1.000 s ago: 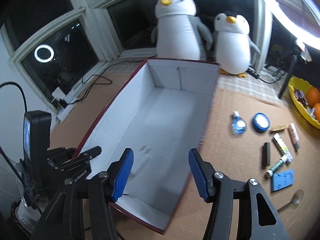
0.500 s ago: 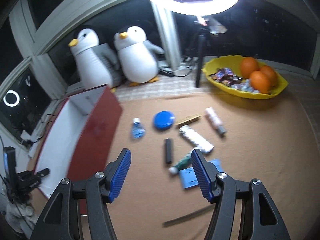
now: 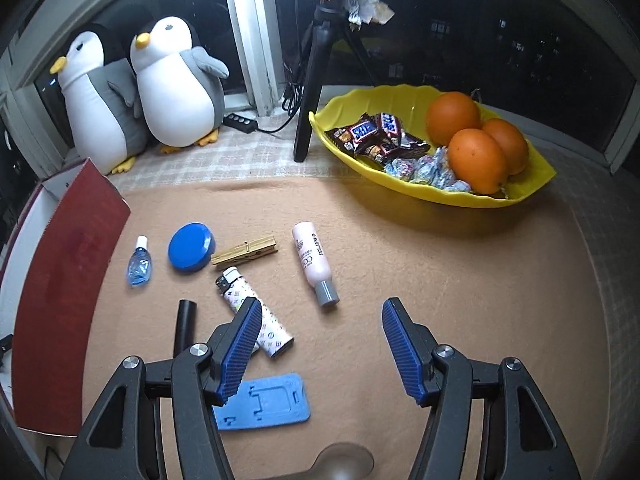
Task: Organize rigid objects
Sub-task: 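Move the right tool to the pink-white lotion bottle and grasp it, then carry the lotion bottle into the box and release it beside the plug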
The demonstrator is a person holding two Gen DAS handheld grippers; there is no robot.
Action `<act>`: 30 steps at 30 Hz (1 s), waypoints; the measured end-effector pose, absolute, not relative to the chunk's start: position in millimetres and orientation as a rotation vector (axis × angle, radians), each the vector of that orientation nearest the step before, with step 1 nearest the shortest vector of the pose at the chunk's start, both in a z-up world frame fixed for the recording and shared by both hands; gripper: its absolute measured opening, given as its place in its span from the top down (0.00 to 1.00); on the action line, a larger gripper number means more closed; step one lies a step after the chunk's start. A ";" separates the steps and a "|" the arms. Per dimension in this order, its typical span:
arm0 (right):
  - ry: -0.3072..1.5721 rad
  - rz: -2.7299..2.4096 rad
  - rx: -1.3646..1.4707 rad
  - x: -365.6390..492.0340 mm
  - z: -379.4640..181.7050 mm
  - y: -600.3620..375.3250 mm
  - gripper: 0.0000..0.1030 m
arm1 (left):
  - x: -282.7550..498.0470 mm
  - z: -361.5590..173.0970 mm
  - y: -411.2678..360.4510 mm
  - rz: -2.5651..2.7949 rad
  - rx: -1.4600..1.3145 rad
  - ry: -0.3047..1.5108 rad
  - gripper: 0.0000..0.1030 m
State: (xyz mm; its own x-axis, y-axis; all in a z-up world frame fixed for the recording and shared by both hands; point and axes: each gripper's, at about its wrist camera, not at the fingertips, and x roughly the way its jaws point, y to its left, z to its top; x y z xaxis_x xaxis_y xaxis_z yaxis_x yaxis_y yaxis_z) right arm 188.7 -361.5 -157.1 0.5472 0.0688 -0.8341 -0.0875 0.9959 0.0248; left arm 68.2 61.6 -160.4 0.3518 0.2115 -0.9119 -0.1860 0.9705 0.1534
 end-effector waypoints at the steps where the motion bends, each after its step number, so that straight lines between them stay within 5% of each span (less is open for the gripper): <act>1: 0.998 0.096 -0.025 193.9 -160.7 -362.2 0.44 | 68.7 -160.7 61.4 0.262 0.025 1.187 0.88; 22: 1.115 0.151 -0.067 253.3 -207.5 -354.8 0.83 | 71.4 -162.6 58.8 0.303 0.048 1.213 0.87; 30: 1.107 0.128 -0.055 240.3 -200.6 -355.7 0.83 | 70.4 -162.8 63.3 0.285 0.021 1.203 0.87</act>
